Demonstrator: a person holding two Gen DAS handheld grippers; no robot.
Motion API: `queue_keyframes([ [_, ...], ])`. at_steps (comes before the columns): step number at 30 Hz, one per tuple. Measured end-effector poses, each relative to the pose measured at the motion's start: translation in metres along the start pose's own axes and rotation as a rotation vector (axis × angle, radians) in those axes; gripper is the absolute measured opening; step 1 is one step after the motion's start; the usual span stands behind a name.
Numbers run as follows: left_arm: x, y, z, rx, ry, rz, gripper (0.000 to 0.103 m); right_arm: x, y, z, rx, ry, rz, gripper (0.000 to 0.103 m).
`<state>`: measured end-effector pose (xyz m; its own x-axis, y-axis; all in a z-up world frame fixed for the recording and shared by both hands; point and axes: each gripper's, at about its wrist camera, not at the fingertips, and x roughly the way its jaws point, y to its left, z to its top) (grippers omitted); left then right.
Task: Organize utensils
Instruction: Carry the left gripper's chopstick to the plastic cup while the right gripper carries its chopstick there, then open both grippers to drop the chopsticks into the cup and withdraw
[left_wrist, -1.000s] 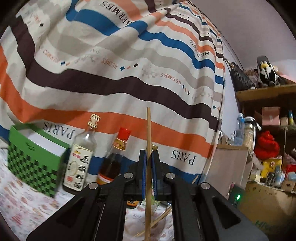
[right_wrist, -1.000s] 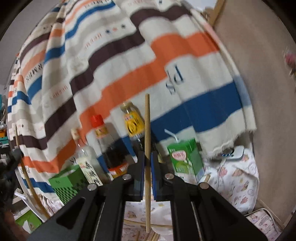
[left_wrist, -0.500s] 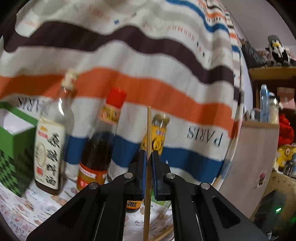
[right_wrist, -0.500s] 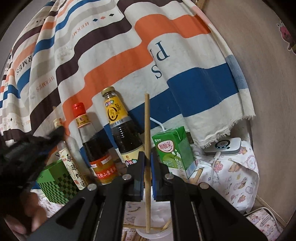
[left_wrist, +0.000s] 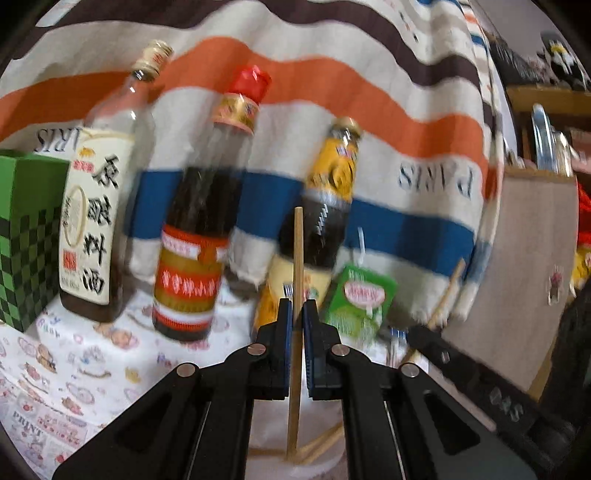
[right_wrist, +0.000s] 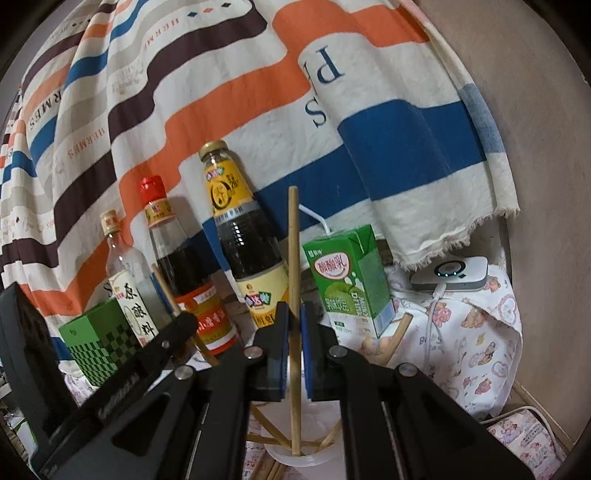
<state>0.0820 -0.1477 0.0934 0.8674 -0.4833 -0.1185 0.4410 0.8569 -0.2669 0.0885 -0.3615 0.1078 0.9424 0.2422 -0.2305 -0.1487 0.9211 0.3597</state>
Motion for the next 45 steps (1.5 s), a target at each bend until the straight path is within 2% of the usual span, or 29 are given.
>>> queue_keyframes([
  [3, -0.004, -0.002, -0.009, 0.049, 0.017, 0.009, 0.005, 0.006, -0.003, -0.002, 0.009, 0.029, 0.005, 0.006],
  [13, -0.013, -0.003, -0.014, 0.125, 0.061, 0.021, 0.006, 0.027, -0.007, -0.011, 0.002, 0.121, 0.000, 0.006],
  [22, -0.008, 0.007, -0.007, 0.082, 0.101, 0.017, 0.006, 0.044, -0.009, -0.023, -0.005, 0.211, 0.008, 0.007],
  [24, -0.006, 0.007, -0.004, 0.109, 0.122, 0.028, 0.008, 0.048, -0.008, -0.025, -0.010, 0.228, 0.003, 0.007],
  [26, -0.009, 0.011, 0.001, 0.126, 0.119, 0.044, 0.019, 0.049, -0.009, -0.025, -0.005, 0.234, -0.001, 0.008],
  [28, -0.019, 0.016, 0.010, 0.124, 0.096, 0.049, 0.043, 0.049, -0.011, -0.024, 0.004, 0.236, 0.002, 0.008],
  [30, -0.032, 0.020, 0.019, 0.124, 0.063, 0.063, 0.050, 0.048, -0.011, -0.023, 0.003, 0.232, 0.002, 0.016],
  [32, -0.044, 0.021, 0.027, 0.142, 0.049, 0.078, 0.057, 0.044, -0.010, -0.020, -0.005, 0.208, -0.040, 0.046],
  [35, -0.063, 0.022, 0.033, 0.188, 0.023, 0.133, 0.071, 0.037, -0.005, -0.016, -0.022, 0.192, -0.022, 0.052],
  [36, -0.069, 0.023, 0.034, 0.202, 0.019, 0.160, 0.079, 0.036, -0.004, -0.014, -0.022, 0.190, -0.017, 0.054],
  [37, -0.075, 0.024, 0.034, 0.210, 0.015, 0.186, 0.087, 0.033, -0.002, -0.012, -0.020, 0.180, -0.014, 0.062],
  [38, -0.082, 0.026, 0.033, 0.214, 0.011, 0.205, 0.089, 0.028, 0.000, -0.011, -0.017, 0.165, -0.010, 0.068],
  [40, -0.095, 0.032, 0.030, 0.211, 0.021, 0.228, 0.098, 0.020, 0.006, -0.007, -0.019, 0.152, 0.001, 0.072],
  [42, -0.108, 0.039, 0.024, 0.211, 0.036, 0.244, 0.103, 0.012, 0.012, -0.005, -0.022, 0.145, 0.005, 0.081],
  [44, -0.120, 0.044, 0.016, 0.228, 0.048, 0.265, 0.103, -0.003, 0.018, -0.007, -0.030, 0.129, 0.016, 0.094],
  [45, -0.126, 0.046, 0.011, 0.242, 0.062, 0.278, 0.103, -0.011, 0.021, -0.009, -0.033, 0.123, 0.013, 0.097],
])
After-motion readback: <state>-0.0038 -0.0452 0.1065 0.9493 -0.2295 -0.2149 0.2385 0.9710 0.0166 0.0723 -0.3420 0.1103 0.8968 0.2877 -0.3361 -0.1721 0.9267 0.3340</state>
